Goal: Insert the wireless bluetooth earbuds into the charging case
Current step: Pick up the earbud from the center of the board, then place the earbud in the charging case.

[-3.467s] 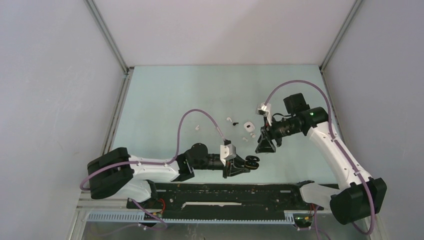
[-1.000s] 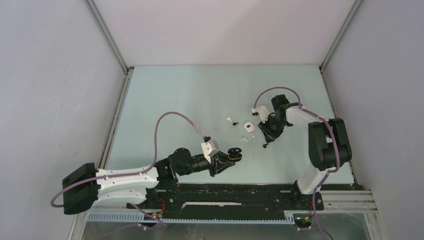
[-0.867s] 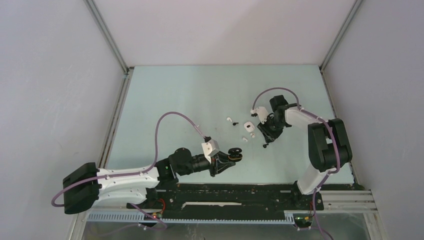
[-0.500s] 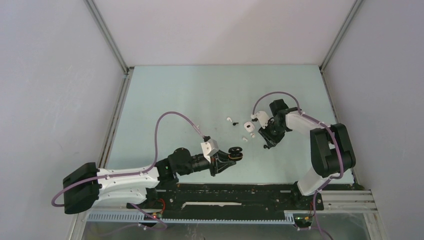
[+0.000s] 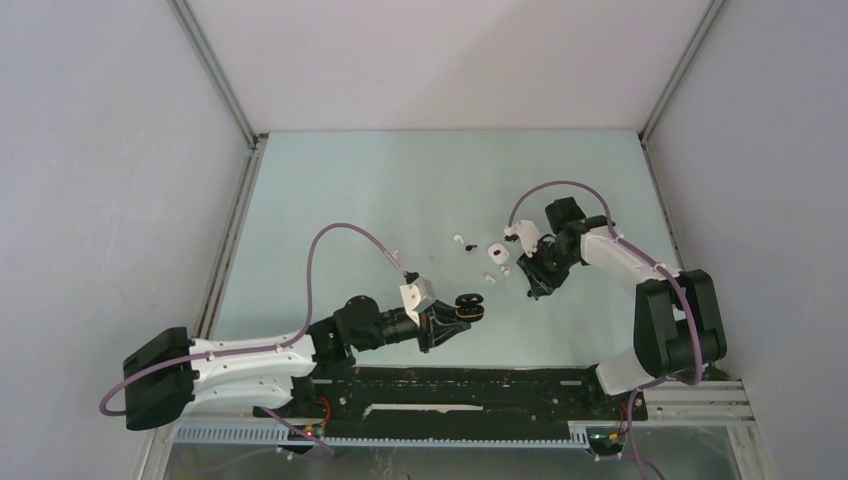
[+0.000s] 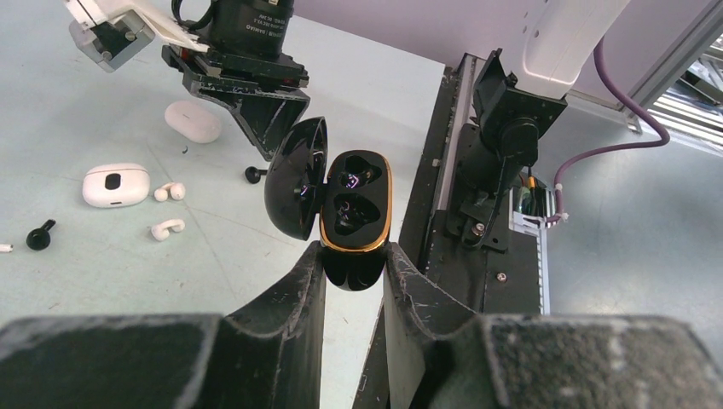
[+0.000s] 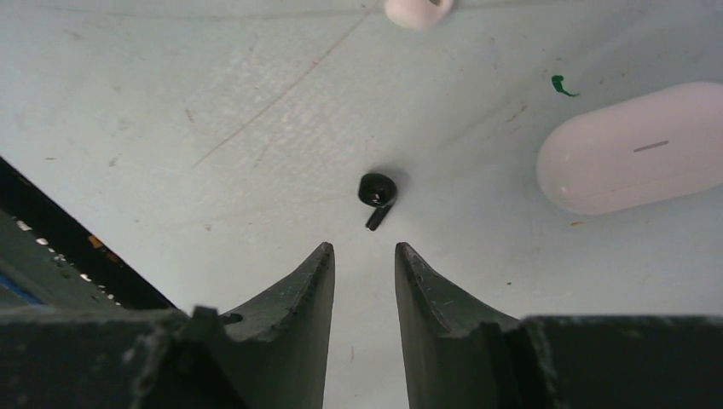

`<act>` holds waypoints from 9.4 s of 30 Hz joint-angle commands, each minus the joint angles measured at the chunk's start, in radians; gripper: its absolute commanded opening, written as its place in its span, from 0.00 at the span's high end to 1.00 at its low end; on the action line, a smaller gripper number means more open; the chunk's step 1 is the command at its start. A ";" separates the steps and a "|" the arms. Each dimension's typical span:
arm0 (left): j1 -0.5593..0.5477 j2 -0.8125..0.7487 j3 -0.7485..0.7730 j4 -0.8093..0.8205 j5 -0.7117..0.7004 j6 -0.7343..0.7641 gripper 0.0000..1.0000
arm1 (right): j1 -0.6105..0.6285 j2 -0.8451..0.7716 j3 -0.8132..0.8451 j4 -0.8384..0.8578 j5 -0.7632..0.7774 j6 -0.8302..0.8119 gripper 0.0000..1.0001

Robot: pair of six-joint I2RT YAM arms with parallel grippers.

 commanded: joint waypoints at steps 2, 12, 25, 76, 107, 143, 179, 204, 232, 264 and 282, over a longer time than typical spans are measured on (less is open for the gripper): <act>-0.004 -0.034 0.014 0.013 -0.002 0.002 1.00 | 0.037 -0.022 0.002 0.009 -0.044 0.024 0.66; -0.004 -0.020 0.020 0.022 -0.004 0.003 1.00 | 0.064 0.103 0.058 0.043 0.007 0.072 0.69; -0.004 -0.011 0.015 0.025 -0.002 0.006 1.00 | 0.080 0.074 0.085 0.004 -0.003 0.081 0.70; -0.004 0.033 0.005 0.072 0.004 -0.011 1.00 | 0.074 0.088 0.123 0.026 0.114 0.198 0.91; -0.004 0.155 0.139 0.173 -0.077 0.110 1.00 | 0.190 -0.885 0.157 0.315 -0.403 0.255 1.00; -0.004 0.081 0.085 0.306 -0.078 0.089 1.00 | 0.429 -0.843 -0.010 0.536 -0.240 0.438 1.00; -0.004 0.083 0.086 0.302 -0.103 0.062 1.00 | 0.488 -0.853 -0.062 0.470 -0.222 0.168 1.00; -0.004 0.089 0.073 0.320 -0.110 0.057 1.00 | 0.489 -0.847 -0.073 0.445 -0.213 0.101 1.00; -0.003 0.124 0.037 0.359 -0.067 0.102 1.00 | 0.433 -0.736 0.194 0.011 -0.340 0.148 0.10; -0.004 0.097 0.098 0.174 0.135 0.233 1.00 | 0.230 -0.550 0.220 -0.205 -0.554 0.051 0.04; -0.006 0.099 0.111 0.163 0.165 0.226 1.00 | 0.229 -0.516 0.181 -0.114 -0.487 0.117 0.06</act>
